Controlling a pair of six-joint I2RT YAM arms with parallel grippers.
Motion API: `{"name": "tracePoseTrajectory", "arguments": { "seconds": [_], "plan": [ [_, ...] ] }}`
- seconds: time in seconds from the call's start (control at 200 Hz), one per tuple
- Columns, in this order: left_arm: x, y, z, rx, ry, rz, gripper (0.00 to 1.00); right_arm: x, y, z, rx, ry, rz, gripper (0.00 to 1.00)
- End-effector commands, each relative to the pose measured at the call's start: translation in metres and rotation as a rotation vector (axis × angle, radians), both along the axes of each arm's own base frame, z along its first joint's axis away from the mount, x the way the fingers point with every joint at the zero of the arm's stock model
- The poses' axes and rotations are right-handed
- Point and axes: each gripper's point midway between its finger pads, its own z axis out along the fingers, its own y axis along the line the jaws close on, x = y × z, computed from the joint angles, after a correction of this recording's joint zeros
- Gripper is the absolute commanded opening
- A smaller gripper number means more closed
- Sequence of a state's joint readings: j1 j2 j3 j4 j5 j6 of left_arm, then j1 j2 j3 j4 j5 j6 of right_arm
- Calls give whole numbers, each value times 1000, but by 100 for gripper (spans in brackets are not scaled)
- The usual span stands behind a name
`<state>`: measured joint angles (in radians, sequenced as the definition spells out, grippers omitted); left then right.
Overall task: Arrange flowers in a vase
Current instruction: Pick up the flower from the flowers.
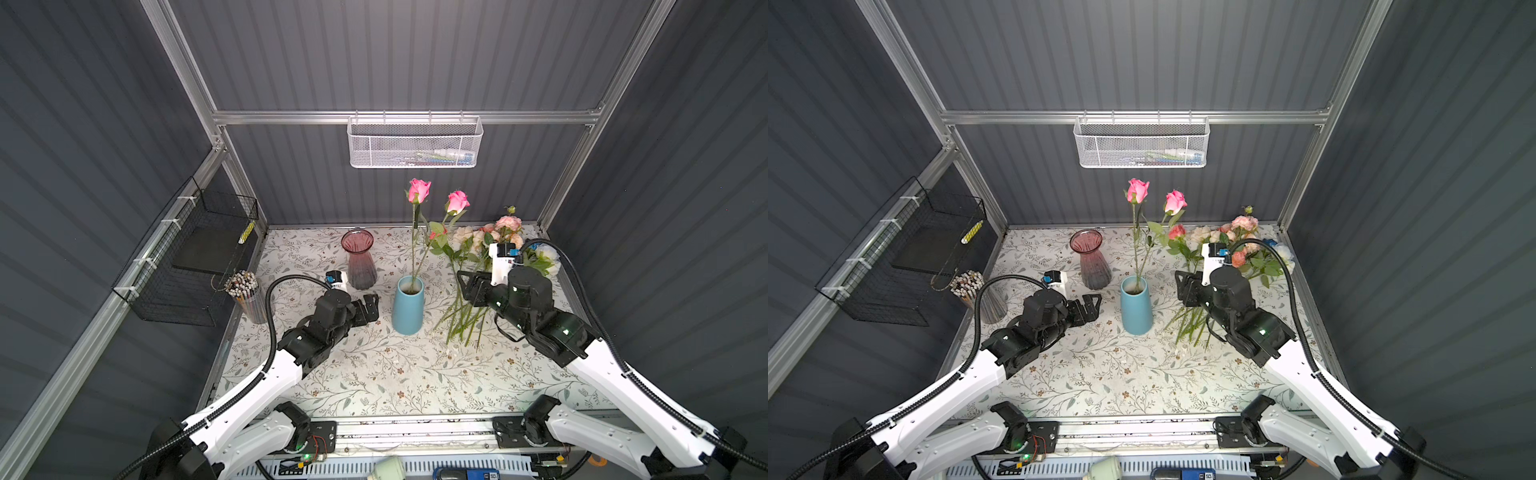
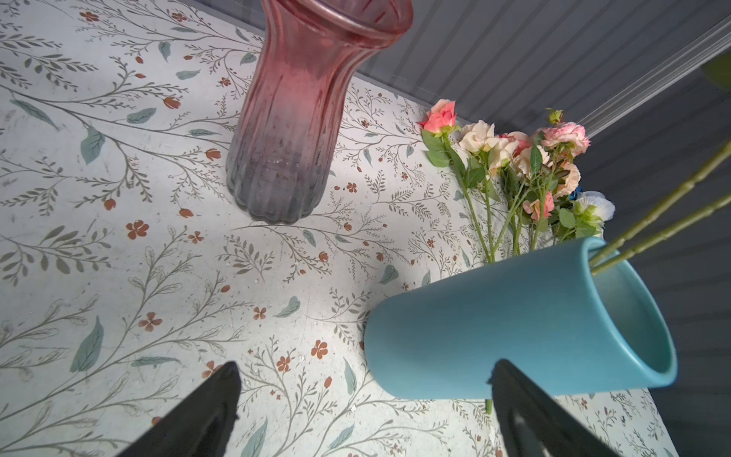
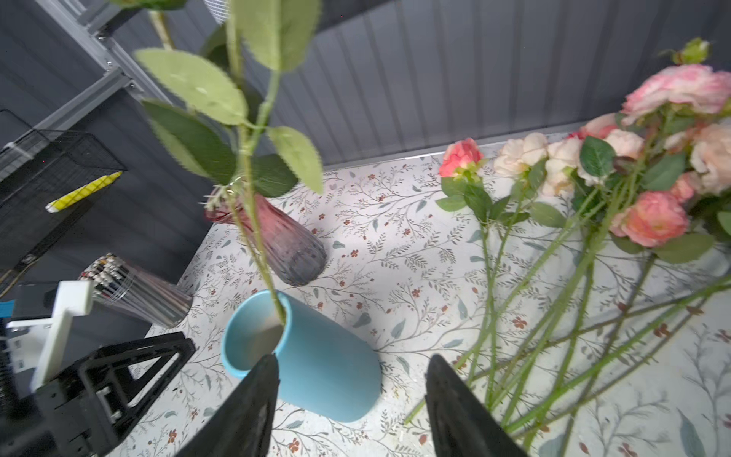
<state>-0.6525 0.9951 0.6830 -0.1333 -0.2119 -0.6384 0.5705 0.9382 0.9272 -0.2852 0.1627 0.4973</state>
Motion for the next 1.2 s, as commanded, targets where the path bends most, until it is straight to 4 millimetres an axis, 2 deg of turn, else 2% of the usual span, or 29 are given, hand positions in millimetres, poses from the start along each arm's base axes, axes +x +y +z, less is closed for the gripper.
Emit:
{"name": "tracePoseTrajectory", "arguments": {
  "seconds": [0.0,0.105,0.135,0.17,0.23,0.48,0.57,0.665,0.855,1.081,1.196],
  "plan": [
    [4,-5,-1,1,-6,-21,99,15,-28,-48,23,136,-72,59],
    [2,-6,-11,-2,17,-24,99,36,-39,-88,36,243,-93,56],
    [2,-6,-13,-5,23,-24,99,41,-40,-91,40,252,-95,55],
    [1,-7,-17,-9,31,-28,99,52,-41,-109,31,299,-102,53],
    [-2,-9,-23,-22,52,-37,99,67,-43,-124,65,350,-111,49],
    [-15,-42,-48,-65,158,-204,99,143,-42,-172,96,508,-113,41],
    [-17,-41,-56,-48,183,-207,99,164,-44,-186,101,545,-124,41],
    [-17,-36,-55,-37,168,-192,99,182,-44,-201,106,594,-128,39],
    [-13,-29,-50,-13,135,-165,99,202,-45,-220,98,642,-144,36],
    [-11,-28,-50,7,134,-164,99,207,-44,-239,101,688,-156,33],
    [-9,-29,-48,13,128,-164,99,211,-40,-242,115,694,-135,31]
  ]
}}
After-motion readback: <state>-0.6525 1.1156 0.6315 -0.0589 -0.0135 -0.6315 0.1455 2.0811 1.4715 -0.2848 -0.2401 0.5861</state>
